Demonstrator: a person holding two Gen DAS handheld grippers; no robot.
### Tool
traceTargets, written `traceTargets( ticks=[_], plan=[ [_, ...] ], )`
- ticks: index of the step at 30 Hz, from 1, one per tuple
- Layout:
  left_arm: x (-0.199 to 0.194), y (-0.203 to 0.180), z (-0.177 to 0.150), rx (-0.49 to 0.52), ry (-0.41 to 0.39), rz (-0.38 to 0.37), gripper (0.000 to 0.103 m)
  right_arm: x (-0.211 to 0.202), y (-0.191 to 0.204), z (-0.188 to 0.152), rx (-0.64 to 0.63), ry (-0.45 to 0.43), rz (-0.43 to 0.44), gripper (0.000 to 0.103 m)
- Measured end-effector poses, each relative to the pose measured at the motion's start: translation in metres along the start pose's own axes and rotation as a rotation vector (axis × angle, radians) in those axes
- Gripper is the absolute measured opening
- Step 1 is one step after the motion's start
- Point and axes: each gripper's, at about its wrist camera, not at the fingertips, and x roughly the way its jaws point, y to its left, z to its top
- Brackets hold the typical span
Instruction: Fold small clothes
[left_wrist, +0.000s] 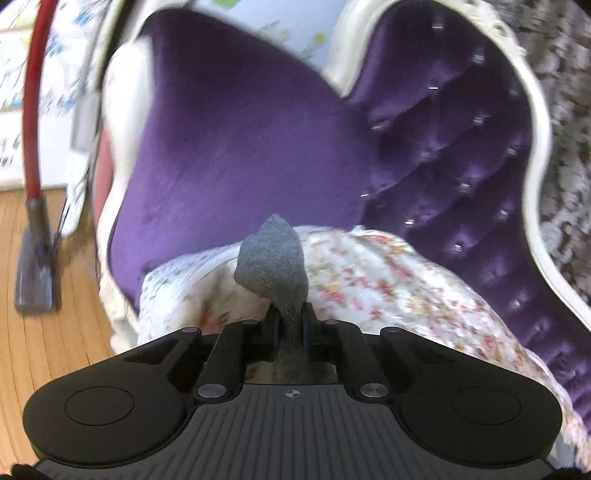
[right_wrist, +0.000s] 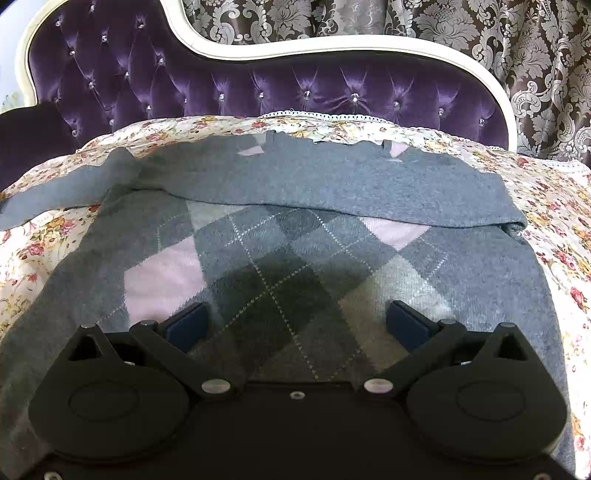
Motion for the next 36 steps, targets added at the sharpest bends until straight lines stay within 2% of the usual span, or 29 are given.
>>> traceTargets(
  ticks=[3,6,11,16,21,24,27,30,31,33,34,36],
  plan=[
    [-0.018,-0.024,0.01,0.048,-0.013,-0.048,0.01,0.0,-0.001,0.0,0.006,-0.003,0.007,0.103],
    [-0.044,-0.061,0.022,0.1,-0.025,-0.127,0.01,-0.001,-0.004,-0.001,0.019,-0.009,0.019,0.103],
    [-0.094,-0.152,0.033,0.213,-0.054,-0.314,0.01,-0.003,-0.012,-0.001,0.06,-0.025,0.057,0.103],
    [-0.124,-0.249,0.018,0.301,-0.055,-0.507,0.01,-0.006,-0.022,-0.001,0.112,-0.045,0.105,0.103],
    [-0.129,-0.345,-0.036,0.395,-0.001,-0.668,0.01,-0.008,-0.031,-0.003,0.158,-0.063,0.147,0.103],
    [-0.122,-0.394,-0.084,0.453,0.064,-0.739,0.011,-0.008,-0.035,-0.003,0.178,-0.07,0.166,0.103],
    [-0.108,-0.433,-0.14,0.516,0.136,-0.774,0.011,-0.009,-0.038,-0.004,0.195,-0.076,0.183,0.103],
    [-0.095,-0.452,-0.186,0.552,0.201,-0.782,0.012,-0.009,-0.041,-0.005,0.21,-0.081,0.197,0.103],
    [-0.088,-0.457,-0.201,0.559,0.228,-0.78,0.015,-0.009,-0.042,-0.005,0.214,-0.082,0.2,0.103],
    [-0.08,-0.463,-0.224,0.586,0.268,-0.785,0.04,-0.009,-0.043,-0.005,0.22,-0.084,0.206,0.103],
    [-0.078,-0.464,-0.233,0.607,0.275,-0.788,0.045,-0.009,-0.043,-0.005,0.222,-0.084,0.208,0.103],
    [-0.083,-0.464,-0.241,0.667,0.288,-0.803,0.064,-0.01,-0.044,-0.005,0.226,-0.085,0.212,0.103]
  ],
)
